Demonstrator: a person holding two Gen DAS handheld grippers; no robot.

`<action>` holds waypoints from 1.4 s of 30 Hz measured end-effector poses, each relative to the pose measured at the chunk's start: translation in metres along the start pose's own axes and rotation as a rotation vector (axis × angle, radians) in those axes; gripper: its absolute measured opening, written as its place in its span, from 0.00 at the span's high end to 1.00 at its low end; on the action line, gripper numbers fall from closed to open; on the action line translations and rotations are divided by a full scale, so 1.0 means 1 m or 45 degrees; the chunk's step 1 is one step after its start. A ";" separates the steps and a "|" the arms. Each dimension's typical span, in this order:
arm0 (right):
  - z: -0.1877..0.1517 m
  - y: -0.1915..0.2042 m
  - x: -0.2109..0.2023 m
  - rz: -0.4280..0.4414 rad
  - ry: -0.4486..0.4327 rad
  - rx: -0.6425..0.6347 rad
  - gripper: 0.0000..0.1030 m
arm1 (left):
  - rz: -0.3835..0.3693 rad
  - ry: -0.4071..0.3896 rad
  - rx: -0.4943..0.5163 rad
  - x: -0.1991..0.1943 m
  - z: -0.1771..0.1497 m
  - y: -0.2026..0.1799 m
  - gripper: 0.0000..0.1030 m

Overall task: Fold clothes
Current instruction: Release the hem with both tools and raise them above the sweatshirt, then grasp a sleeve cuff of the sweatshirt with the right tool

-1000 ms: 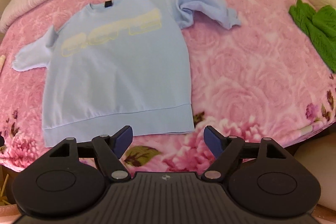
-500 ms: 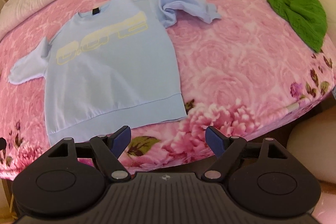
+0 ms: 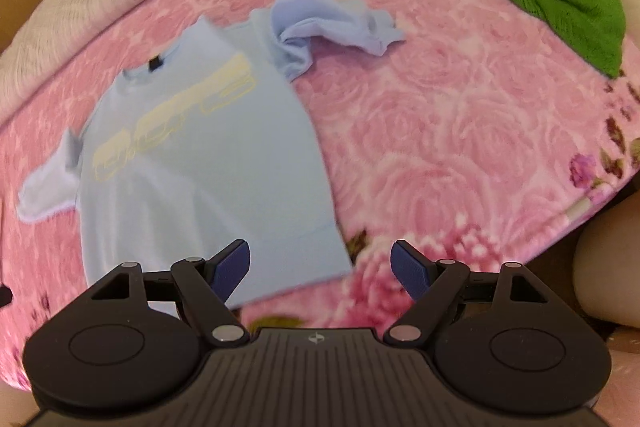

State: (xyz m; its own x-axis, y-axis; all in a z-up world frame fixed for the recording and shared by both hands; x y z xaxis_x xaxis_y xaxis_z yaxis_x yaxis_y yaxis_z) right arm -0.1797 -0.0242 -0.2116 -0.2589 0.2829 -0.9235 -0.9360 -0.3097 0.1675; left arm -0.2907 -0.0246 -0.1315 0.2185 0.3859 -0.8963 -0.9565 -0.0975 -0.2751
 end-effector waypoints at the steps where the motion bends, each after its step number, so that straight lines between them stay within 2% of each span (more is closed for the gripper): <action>1: 0.007 -0.013 0.007 0.034 -0.006 0.029 0.22 | -0.005 0.002 -0.014 0.007 0.005 -0.007 0.45; 6: 0.051 -0.078 0.049 0.176 -0.001 0.170 0.26 | 0.001 -0.006 -0.127 0.047 0.034 -0.043 0.43; 9: 0.080 -0.115 0.077 0.251 -0.022 0.253 0.42 | 0.007 -0.006 -0.186 0.077 0.052 -0.068 0.42; 11: 0.100 -0.139 0.098 0.306 -0.033 0.326 0.57 | 0.002 0.001 -0.218 0.096 0.063 -0.083 0.43; 16: 0.139 -0.190 0.148 0.378 -0.114 0.540 0.59 | -0.016 0.016 -0.262 0.134 0.088 -0.114 0.43; 19: 0.154 -0.216 0.180 0.408 -0.168 0.690 0.77 | -0.013 0.014 -0.269 0.148 0.099 -0.123 0.42; 22: 0.163 -0.232 0.209 0.430 -0.183 0.815 0.76 | -0.001 0.028 -0.283 0.158 0.106 -0.123 0.42; 24: 0.170 -0.238 0.225 0.452 -0.188 0.868 0.70 | 0.015 0.040 -0.291 0.163 0.108 -0.119 0.42; 25: 0.173 -0.238 0.232 0.419 -0.166 0.859 0.59 | 0.027 0.046 -0.298 0.165 0.108 -0.117 0.42; 26: 0.177 -0.237 0.237 0.376 -0.137 0.845 0.56 | 0.039 0.053 -0.307 0.168 0.109 -0.114 0.42; 28: 0.181 -0.234 0.248 0.345 -0.103 0.837 0.57 | 0.062 0.065 -0.326 0.172 0.109 -0.110 0.42; 31: 0.186 -0.231 0.251 0.364 -0.118 0.824 0.81 | 0.064 0.079 -0.348 0.174 0.110 -0.106 0.42; 32: 0.188 -0.230 0.248 0.370 -0.133 0.802 0.83 | 0.062 0.081 -0.345 0.175 0.111 -0.107 0.43; 35: 0.194 -0.234 0.213 0.287 -0.291 0.692 0.85 | 0.058 0.080 -0.324 0.177 0.115 -0.113 0.43; 38: 0.185 -0.258 0.156 0.159 -0.533 0.716 0.85 | 0.033 0.075 -0.317 0.177 0.120 -0.118 0.42; 42: 0.161 -0.305 0.105 -0.053 -0.677 0.786 0.85 | -0.004 0.070 -0.302 0.177 0.124 -0.128 0.42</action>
State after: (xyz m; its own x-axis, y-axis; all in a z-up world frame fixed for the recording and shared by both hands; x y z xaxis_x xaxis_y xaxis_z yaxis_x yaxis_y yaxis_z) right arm 0.0399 0.2458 -0.3041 -0.1543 0.7240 -0.6723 -0.8700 0.2229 0.4397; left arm -0.1536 0.1694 -0.2117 0.2374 0.3369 -0.9111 -0.8851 -0.3115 -0.3458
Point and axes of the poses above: each gripper's, at about its wrist camera, not at the fingertips, and x roughly the way its jaws point, y to its left, z to its top, the point moved 3 cm from there along x, roughly the way its jaws point, and after that the axes turned 15 degrees about -x, right-handed, at the moved point
